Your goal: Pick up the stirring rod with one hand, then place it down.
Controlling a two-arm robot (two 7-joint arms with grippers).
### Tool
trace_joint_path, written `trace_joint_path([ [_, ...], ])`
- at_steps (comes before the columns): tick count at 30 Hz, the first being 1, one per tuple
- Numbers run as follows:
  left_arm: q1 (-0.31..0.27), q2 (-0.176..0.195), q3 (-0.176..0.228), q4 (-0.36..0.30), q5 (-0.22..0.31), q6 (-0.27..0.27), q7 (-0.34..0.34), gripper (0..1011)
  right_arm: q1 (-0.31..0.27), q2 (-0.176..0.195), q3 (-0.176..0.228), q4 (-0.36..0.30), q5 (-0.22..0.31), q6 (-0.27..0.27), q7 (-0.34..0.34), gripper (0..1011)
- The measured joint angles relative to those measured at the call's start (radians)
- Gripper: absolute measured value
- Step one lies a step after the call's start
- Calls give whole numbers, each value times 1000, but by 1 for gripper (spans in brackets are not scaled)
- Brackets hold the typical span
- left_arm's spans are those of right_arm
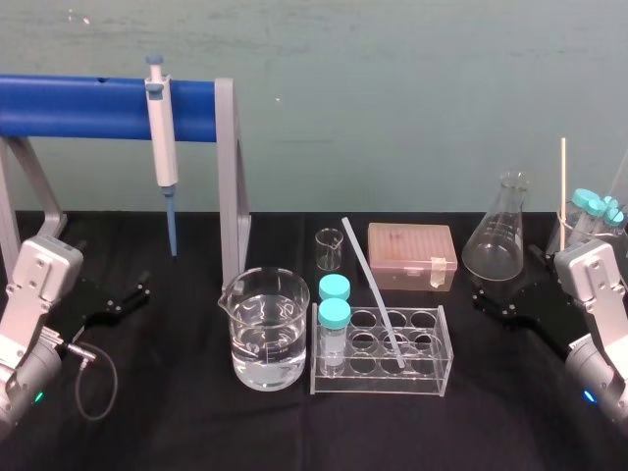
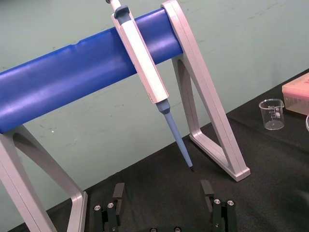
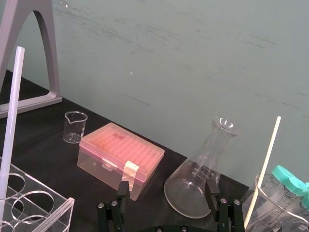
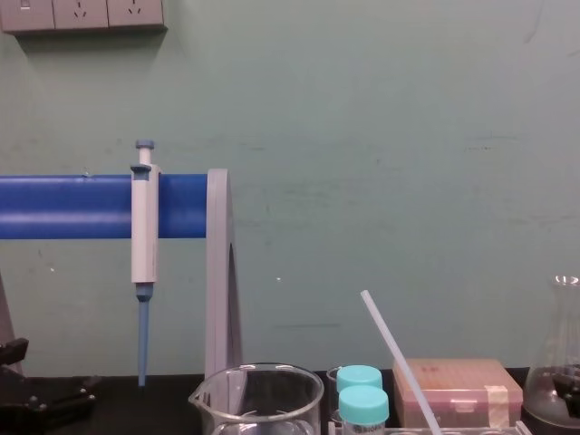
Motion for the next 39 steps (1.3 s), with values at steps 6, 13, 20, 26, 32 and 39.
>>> trace_joint_path([
  [6, 0, 0, 0, 0, 0, 0, 0, 1000, 0, 0, 0, 0, 0, 0, 0, 1000],
  [13, 0, 0, 0, 0, 0, 0, 0, 1000, 0, 0, 0, 0, 0, 0, 0, 1000],
  [20, 0, 0, 0, 0, 0, 0, 0, 1000, 0, 0, 0, 0, 0, 0, 0, 1000],
  [26, 0, 0, 0, 0, 0, 0, 0, 1000, 0, 0, 0, 0, 0, 0, 0, 1000],
  [32, 0, 0, 0, 0, 0, 0, 0, 1000, 0, 0, 0, 0, 0, 0, 0, 1000],
  [39, 0, 0, 0, 0, 0, 0, 0, 1000, 0, 0, 0, 0, 0, 0, 0, 1000],
])
